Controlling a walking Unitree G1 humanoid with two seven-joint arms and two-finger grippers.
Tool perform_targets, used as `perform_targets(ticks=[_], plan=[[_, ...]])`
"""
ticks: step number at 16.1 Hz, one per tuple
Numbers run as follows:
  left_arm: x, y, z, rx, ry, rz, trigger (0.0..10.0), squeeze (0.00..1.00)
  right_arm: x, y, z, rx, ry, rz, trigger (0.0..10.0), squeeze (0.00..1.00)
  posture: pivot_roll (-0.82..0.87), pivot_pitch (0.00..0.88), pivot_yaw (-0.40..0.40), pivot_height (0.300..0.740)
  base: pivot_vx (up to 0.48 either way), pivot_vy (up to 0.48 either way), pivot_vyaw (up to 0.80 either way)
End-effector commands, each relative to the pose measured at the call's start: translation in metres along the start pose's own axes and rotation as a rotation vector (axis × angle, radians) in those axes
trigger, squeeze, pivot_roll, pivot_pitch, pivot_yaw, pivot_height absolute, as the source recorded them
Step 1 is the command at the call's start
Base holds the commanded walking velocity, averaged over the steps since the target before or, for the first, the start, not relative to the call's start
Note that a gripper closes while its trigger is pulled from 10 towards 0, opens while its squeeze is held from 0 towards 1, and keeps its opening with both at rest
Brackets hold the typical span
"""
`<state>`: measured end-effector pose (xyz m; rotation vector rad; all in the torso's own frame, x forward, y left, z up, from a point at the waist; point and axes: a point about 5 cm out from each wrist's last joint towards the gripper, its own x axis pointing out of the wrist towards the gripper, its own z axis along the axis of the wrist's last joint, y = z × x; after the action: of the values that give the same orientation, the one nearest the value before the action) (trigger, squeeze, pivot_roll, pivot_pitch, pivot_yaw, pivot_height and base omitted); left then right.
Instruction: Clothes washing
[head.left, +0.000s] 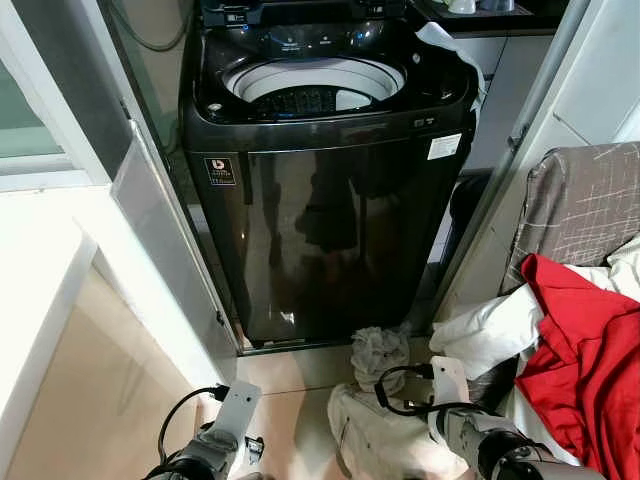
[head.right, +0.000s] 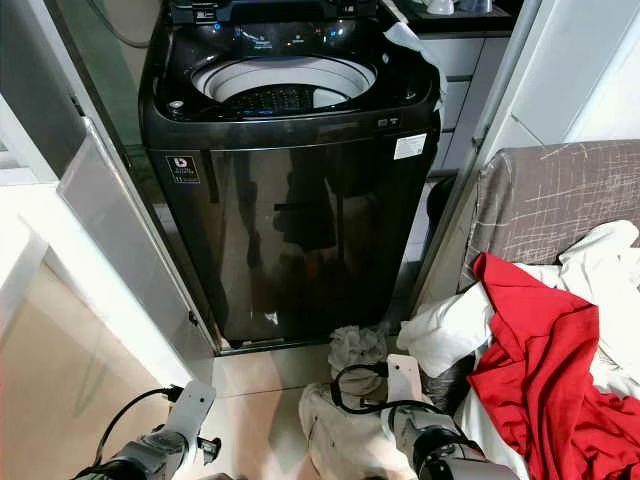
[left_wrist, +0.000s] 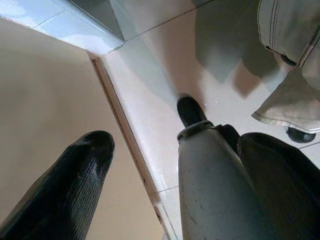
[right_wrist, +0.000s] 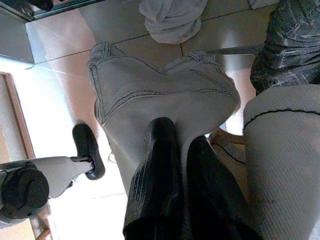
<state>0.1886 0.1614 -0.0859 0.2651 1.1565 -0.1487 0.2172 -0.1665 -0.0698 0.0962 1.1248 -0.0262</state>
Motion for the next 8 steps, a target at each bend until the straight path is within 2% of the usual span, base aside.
perform_targets(ticks=[1,8], plan=[[0.0001,-0.0019,-0.0041,-0.071,0.024,-0.019,10.0,0.00,-0.0008,-0.0021,0.0074,-0.011,-0.031,-0.004,10.0,0.00,-0.22,0.000,0.033,0.740,0.000,0.000,0.00],[-0.0003,0.0058,0.0018,-0.004,-0.005,0.013,10.0,0.00,-0.0009,0.0024,0.0110,-0.013,-0.036,0.007,10.0,0.00,-0.19,0.000,0.028,0.740,0.000,0.000,0.00]])
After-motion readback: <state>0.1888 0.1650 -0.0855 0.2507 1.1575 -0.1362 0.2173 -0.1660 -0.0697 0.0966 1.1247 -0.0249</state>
